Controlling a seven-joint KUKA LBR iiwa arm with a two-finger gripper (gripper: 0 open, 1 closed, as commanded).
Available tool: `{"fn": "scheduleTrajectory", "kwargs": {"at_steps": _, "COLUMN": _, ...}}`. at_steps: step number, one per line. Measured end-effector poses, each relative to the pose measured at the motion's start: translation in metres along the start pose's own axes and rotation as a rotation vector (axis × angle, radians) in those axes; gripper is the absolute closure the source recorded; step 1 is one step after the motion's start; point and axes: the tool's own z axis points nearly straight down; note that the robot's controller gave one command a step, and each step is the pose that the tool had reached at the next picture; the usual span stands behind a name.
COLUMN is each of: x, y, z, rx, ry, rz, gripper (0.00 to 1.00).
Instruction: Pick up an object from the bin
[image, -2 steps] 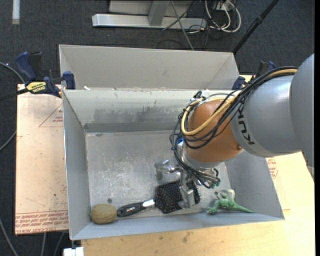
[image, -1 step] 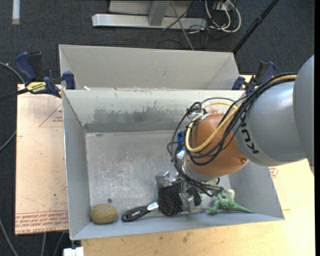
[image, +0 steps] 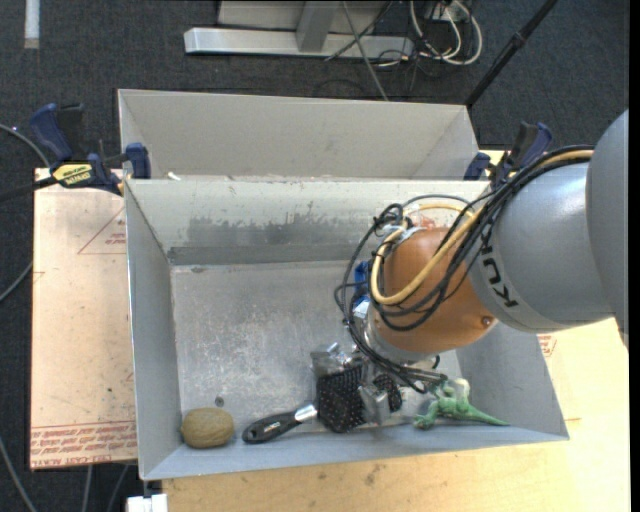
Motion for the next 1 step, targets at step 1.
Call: {"fn": "scheduleTrajectory", "kwargs": {"at_steps": 1, "x": 0.0049, "y": -0.0079, "z": 0.0030, "rx": -0.003, "ry": -0.002, "rz": -0.040, "gripper": 1.00}}
